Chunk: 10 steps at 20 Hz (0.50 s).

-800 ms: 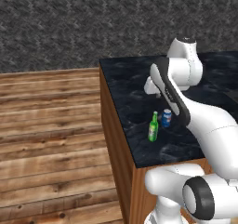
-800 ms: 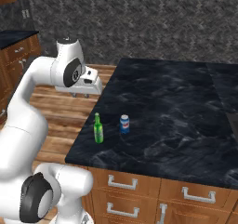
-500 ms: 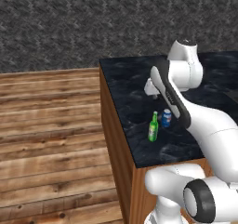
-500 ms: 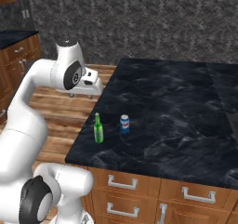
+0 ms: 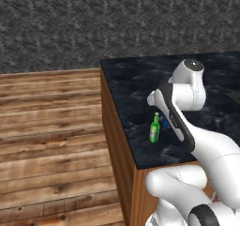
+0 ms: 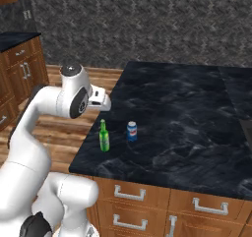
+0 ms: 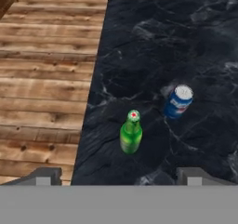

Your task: Pick the can, beer from the counter and place them in the open cabinet.

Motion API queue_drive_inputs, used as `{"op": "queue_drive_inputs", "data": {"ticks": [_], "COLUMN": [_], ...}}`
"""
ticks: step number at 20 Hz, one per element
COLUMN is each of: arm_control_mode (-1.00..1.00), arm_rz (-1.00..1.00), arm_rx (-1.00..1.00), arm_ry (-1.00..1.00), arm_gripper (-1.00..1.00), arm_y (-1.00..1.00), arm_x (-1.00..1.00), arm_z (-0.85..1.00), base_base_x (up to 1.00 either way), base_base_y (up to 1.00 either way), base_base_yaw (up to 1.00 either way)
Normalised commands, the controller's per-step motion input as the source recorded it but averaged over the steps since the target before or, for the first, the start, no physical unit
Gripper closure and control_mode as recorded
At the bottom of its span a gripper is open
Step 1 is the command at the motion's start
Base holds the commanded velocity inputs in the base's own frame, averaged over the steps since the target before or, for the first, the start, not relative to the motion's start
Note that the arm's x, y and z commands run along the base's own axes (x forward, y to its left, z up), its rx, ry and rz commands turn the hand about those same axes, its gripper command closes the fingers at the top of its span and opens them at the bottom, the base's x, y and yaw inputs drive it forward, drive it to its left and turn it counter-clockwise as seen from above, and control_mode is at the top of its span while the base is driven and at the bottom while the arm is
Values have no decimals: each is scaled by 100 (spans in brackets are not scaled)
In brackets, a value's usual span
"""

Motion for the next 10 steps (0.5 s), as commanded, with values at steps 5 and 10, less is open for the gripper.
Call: {"op": "queue_drive_inputs", "data": {"ticks": [5,10], "arm_control_mode": [-100,-100], "arm_rz": [0,0], "arm_rx": [4,4], "arm_ry": [-13,-4], "arm_gripper": [-100,-100], "arm_y": [-21,-23], "arm_x": [-9,-6], "arm_z": [-37,-29], "base_base_x": [0,0], "base_base_y": [0,0], "base_base_yaw": [0,0]}}
